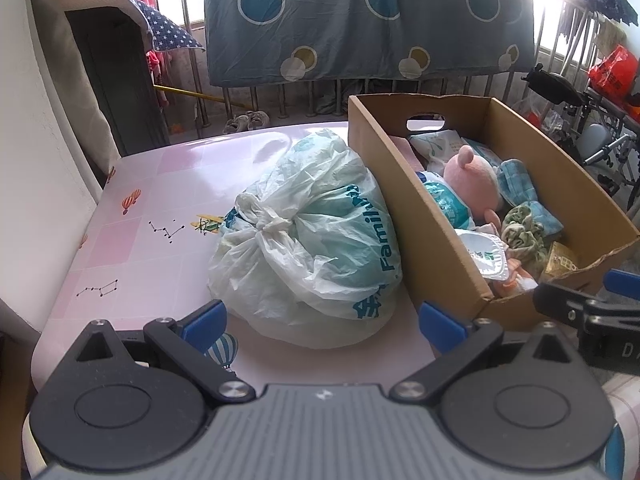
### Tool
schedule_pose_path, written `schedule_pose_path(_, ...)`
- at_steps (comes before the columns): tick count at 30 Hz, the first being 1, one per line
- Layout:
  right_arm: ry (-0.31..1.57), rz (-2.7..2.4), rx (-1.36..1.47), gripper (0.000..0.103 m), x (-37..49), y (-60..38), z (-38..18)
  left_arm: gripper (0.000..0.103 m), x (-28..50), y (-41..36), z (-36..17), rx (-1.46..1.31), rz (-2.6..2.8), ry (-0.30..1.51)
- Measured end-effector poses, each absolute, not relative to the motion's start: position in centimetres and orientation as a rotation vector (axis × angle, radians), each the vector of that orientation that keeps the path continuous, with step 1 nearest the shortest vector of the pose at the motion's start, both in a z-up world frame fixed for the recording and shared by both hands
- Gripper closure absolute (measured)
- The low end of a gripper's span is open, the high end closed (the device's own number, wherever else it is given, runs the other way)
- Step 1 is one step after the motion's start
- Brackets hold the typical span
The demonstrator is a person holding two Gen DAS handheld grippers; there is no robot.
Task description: Organize soft objects
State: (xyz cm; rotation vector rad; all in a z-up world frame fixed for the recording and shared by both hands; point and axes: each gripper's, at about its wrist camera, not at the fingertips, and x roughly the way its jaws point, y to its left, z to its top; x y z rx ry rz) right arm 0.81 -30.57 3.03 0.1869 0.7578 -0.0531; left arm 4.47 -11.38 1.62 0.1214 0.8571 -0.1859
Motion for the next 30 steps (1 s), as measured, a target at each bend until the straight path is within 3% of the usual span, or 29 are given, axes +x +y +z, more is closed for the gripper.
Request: schedule_pose_path(30, 0.756, -0.037, 0.182, 0.001, 1.05, -30.55, 3.44, 0.0, 4.53, -11.21, 1.96, 0.122, -0.181, 0.848)
